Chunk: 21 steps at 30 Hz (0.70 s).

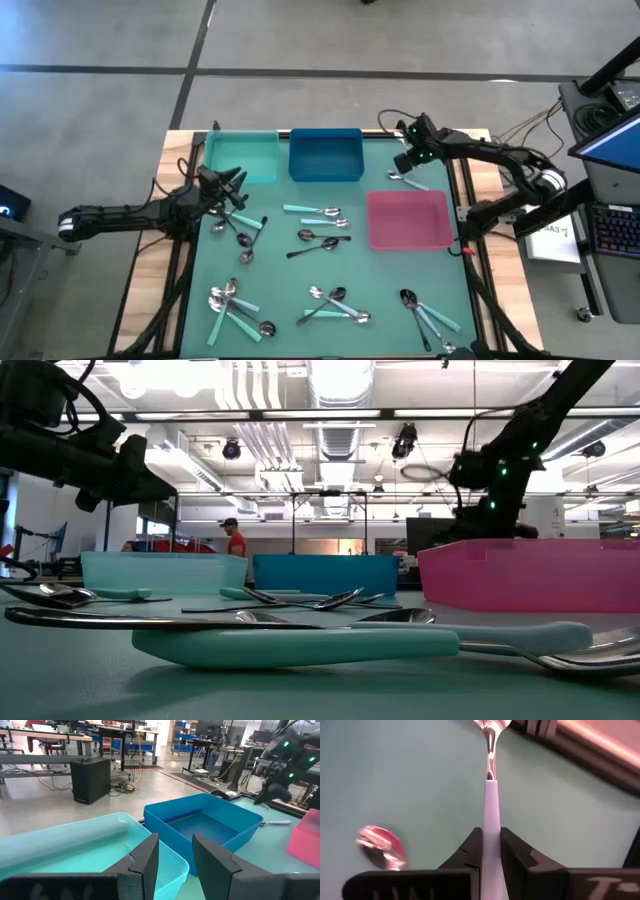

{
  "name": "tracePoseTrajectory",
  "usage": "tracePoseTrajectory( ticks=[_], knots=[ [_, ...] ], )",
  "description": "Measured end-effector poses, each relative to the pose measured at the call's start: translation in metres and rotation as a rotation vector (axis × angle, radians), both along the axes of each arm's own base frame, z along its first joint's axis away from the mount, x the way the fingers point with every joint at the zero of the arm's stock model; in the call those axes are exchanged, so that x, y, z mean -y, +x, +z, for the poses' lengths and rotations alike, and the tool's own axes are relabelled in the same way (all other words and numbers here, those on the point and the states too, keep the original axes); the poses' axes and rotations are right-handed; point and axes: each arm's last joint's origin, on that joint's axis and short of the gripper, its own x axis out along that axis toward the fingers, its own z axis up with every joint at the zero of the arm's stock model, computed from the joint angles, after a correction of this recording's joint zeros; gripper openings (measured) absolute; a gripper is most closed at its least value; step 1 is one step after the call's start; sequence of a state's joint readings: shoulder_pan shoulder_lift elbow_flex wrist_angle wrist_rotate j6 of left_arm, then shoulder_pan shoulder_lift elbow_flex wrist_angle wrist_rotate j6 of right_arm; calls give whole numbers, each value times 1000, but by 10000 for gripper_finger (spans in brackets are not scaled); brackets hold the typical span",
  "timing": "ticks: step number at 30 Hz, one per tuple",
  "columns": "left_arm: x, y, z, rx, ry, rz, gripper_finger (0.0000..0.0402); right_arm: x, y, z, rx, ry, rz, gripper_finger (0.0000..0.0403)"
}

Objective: Sort silverware by color (type)
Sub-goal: Put the blue spoon into the red bin

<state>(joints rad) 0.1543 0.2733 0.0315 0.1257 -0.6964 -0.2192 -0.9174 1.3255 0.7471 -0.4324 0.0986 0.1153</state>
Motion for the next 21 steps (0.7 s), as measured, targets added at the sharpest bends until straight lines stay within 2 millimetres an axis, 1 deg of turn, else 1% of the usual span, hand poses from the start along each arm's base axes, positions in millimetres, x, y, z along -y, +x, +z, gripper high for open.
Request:
tracePoseTrajectory(
  ticks=[2,5,7,10,12,17,21],
  knots=[
    [0,0,0,0,0,0,103,-5,-2,10,61,4,9,30],
    [0,0,0,0,0,0,103,-15,-2,28,229,39,64,30],
    [0,0,0,0,0,0,103,-27,0,37,322,91,127,30],
    [0,0,0,0,0,0,103,-51,5,46,413,158,223,30],
    [0,0,0,0,0,0,103,-70,8,48,421,198,271,30],
    [0,0,0,0,0,0,103,-116,15,47,426,283,373,30],
    [0,0,0,0,0,-1,103,-142,19,41,409,355,444,30]
  ],
)
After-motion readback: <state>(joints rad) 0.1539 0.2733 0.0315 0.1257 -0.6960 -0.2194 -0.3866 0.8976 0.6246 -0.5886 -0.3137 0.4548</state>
